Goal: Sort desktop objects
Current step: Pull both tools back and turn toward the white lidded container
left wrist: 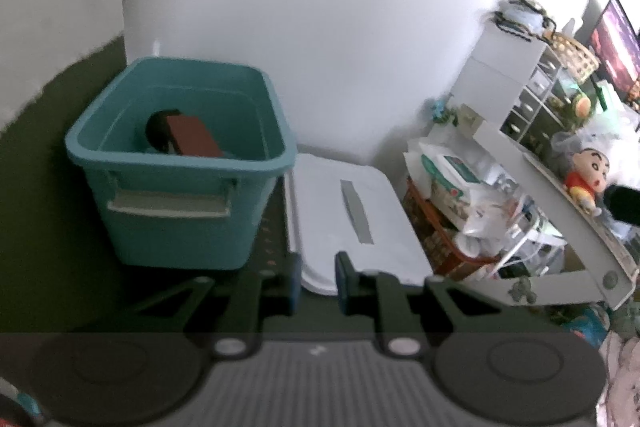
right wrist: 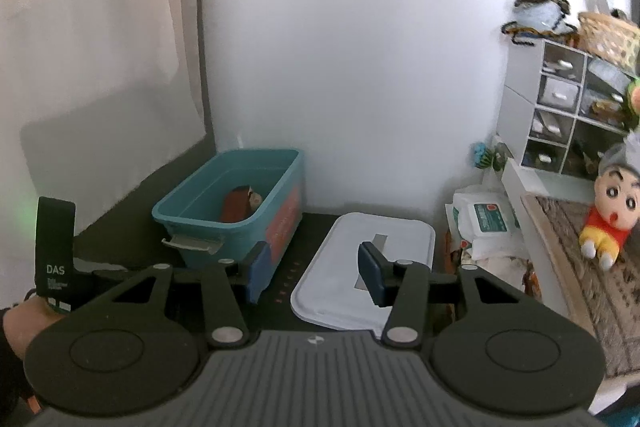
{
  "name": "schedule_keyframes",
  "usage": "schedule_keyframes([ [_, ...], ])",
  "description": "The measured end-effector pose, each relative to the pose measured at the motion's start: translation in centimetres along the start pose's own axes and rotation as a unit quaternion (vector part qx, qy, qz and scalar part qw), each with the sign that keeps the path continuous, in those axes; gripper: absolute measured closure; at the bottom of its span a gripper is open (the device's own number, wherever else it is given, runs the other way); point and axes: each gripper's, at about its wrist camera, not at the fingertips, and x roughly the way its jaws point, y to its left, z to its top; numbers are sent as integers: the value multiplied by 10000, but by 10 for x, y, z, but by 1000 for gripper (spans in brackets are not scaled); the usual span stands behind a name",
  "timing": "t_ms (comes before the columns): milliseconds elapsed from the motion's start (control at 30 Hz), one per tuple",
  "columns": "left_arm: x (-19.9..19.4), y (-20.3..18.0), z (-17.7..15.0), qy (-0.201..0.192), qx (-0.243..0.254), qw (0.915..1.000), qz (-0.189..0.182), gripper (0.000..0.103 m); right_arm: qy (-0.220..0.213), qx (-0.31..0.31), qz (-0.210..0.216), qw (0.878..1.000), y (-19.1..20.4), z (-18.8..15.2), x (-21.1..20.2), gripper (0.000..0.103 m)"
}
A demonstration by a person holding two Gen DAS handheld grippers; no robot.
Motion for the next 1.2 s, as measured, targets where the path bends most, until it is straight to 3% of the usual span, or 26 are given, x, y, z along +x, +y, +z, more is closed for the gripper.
schedule_keyframes([
  [167, 0, -3, -3, 11, 75, 10000, -2, 83, -120, 52, -15, 9999, -4, -33, 7, 45],
  [433, 9, -4, -8, 120, 128, 9998, 78, 83, 85, 336, 67, 9994, -9, -74, 31, 45],
  [1200, 33, -14, -22, 323, 411, 9982, 291, 83, 203, 617, 101, 9978, -25, -107, 74, 45],
])
